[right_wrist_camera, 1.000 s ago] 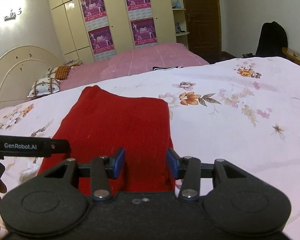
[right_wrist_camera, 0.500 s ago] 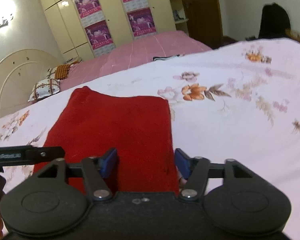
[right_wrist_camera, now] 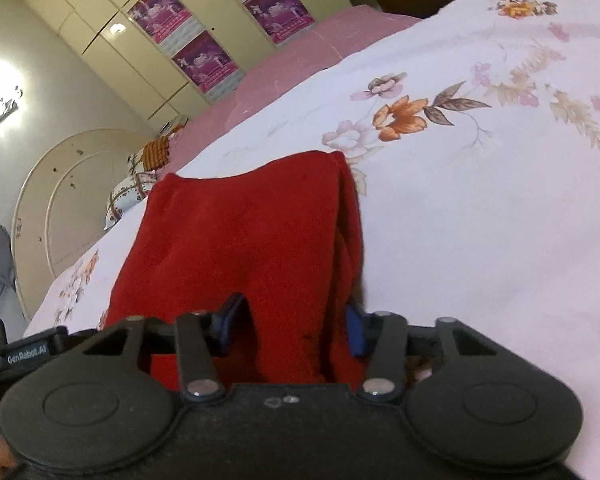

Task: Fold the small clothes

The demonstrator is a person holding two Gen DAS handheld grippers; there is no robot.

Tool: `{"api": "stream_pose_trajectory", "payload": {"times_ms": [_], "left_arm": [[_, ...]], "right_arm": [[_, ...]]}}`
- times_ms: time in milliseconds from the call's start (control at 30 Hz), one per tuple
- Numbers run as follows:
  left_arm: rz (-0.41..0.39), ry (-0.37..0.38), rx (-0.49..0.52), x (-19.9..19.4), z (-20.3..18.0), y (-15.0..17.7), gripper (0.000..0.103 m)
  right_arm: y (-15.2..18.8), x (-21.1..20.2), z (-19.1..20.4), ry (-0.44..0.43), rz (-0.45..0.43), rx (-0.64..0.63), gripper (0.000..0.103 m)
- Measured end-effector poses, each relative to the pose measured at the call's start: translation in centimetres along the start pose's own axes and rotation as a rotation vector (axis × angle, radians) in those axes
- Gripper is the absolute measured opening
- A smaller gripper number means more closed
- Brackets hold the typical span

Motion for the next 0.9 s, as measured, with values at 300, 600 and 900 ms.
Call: {"api": "stream_pose_trajectory", "payload": {"times_ms": [300, 600, 900], "left_arm": [[-0.052, 0.015, -0.037, -2.9, 1.2, -0.8, 0.054], [-0.136, -0.037, -0.056, -11.3, 9.2, -2.4, 0.054], [-0.192, -0.188, -0.083, -17.5, 22.5, -3.6, 0.054]], "right_arm": [[-0.4, -1.8, 3.1, -0.07, -0.064, -0.006, 0.033], [1.0, 0.5, 12.5, -0.184, -0.049, -0.063, 0.032], [6.0, 8.8, 23.2, -0.27, 0.01, -0.088, 0.032]]}}
Point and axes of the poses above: each gripper's, at about its wrist camera, not at the fingertips, and x roughly the way its jaws point, z to its left, y to its underside, the point moved 5 cm from there along x, roughly the way its jaws point, and after that the axes turned 8 degrees about -y, right-handed, at the moved point
